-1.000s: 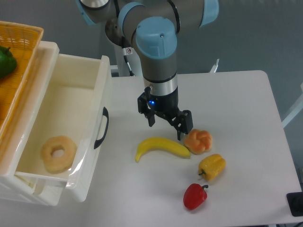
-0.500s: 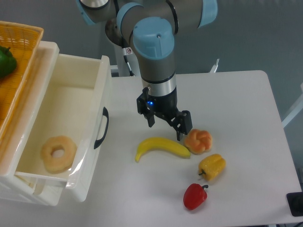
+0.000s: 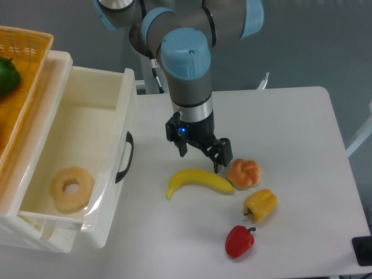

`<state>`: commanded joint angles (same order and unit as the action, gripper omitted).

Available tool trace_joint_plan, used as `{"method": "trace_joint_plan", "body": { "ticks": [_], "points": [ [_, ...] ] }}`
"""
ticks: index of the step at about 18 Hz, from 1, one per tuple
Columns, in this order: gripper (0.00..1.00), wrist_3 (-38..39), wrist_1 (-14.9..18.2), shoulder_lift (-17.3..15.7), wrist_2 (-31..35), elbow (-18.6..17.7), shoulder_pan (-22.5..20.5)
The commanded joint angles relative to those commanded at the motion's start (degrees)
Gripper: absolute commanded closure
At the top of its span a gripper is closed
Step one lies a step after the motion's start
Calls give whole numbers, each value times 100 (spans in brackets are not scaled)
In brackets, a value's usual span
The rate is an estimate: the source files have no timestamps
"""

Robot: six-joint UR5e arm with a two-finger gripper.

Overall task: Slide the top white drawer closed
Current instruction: 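Move the gripper down and toward the open white drawer's front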

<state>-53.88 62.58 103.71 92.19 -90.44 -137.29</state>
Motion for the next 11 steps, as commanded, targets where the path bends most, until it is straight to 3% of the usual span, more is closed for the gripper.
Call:
{"method": "trace_joint_plan", "body": {
  "ticks": [11],
  "points": [
    [0,1574,9,167,35,-26,140]
  ]
}}
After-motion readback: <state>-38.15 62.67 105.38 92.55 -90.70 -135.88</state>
